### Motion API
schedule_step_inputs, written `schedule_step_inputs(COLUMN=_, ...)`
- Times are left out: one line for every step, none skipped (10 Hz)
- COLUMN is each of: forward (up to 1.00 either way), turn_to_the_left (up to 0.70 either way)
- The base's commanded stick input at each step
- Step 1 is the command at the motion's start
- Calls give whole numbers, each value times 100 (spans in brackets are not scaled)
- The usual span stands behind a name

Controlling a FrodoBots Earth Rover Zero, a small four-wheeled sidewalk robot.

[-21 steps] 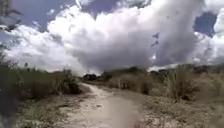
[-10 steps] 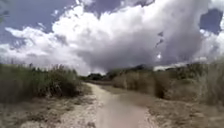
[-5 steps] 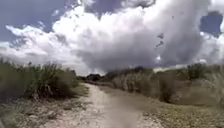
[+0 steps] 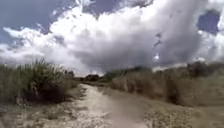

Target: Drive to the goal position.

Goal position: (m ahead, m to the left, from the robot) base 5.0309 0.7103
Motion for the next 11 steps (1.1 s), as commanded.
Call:
schedule_step_inputs(forward=85, turn_to_the_left=34)
schedule_step_inputs(forward=85, turn_to_the_left=34)
schedule_step_inputs(forward=85, turn_to_the_left=34)
schedule_step_inputs(forward=85, turn_to_the_left=34)
schedule_step_inputs(forward=85, turn_to_the_left=34)
schedule_step_inputs(forward=85, turn_to_the_left=34)
schedule_step_inputs(forward=85, turn_to_the_left=34)
schedule_step_inputs(forward=85, turn_to_the_left=34)
schedule_step_inputs(forward=85, turn_to_the_left=22)
schedule_step_inputs(forward=85, turn_to_the_left=2)
schedule_step_inputs(forward=85, turn_to_the_left=0)
